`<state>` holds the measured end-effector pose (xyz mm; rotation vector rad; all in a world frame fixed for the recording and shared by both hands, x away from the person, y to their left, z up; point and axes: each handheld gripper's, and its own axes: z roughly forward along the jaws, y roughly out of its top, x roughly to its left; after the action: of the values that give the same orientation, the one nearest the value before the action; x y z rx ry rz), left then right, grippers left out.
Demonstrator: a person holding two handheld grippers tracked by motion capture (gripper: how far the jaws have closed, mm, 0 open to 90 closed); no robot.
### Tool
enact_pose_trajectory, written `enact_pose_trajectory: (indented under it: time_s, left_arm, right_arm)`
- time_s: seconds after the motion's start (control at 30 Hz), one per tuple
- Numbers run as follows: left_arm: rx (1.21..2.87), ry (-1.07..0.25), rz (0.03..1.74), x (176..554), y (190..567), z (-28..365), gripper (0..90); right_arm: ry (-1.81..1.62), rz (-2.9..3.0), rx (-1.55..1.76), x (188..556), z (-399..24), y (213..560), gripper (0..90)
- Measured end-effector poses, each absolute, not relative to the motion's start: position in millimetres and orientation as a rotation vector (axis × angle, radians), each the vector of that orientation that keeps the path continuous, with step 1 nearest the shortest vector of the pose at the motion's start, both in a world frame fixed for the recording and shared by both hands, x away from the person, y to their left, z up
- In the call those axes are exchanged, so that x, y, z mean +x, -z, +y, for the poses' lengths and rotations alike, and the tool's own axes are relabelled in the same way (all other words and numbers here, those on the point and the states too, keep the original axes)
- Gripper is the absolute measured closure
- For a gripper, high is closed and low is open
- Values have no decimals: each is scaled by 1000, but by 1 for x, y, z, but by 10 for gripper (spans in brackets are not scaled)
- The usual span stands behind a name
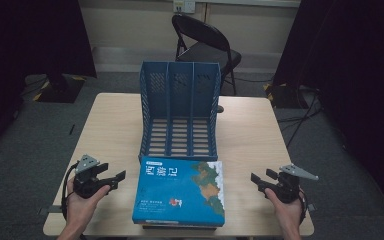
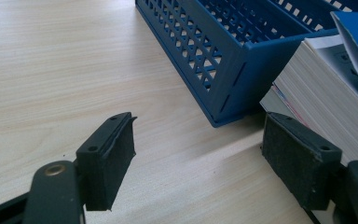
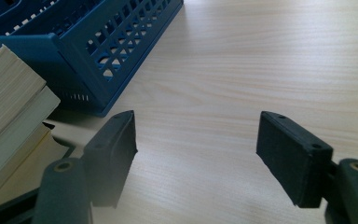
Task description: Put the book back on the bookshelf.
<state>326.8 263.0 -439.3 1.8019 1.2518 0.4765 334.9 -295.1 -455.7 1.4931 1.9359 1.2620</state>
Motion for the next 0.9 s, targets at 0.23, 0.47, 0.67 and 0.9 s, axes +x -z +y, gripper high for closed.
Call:
enact_pose_trajectory:
  time_s: [0.23,0.47,0.67,0.9]
  left_arm:
    - [1814,-463,1251,327,442,262,255]
    - [1821,-484,1251,322,440,262,263]
    - [1824,-495,1245,319,439,264,267]
    - [1815,-491,1248,318,436,264,280]
  right_arm:
    - [-1249,1957,1505,339,-295,458,250]
    - [-1244,1998,1461,337,-285,455,324]
    - [-1266,2024,1457,336,-279,454,331]
    - [-1308,2033,1432,337,-279,451,369]
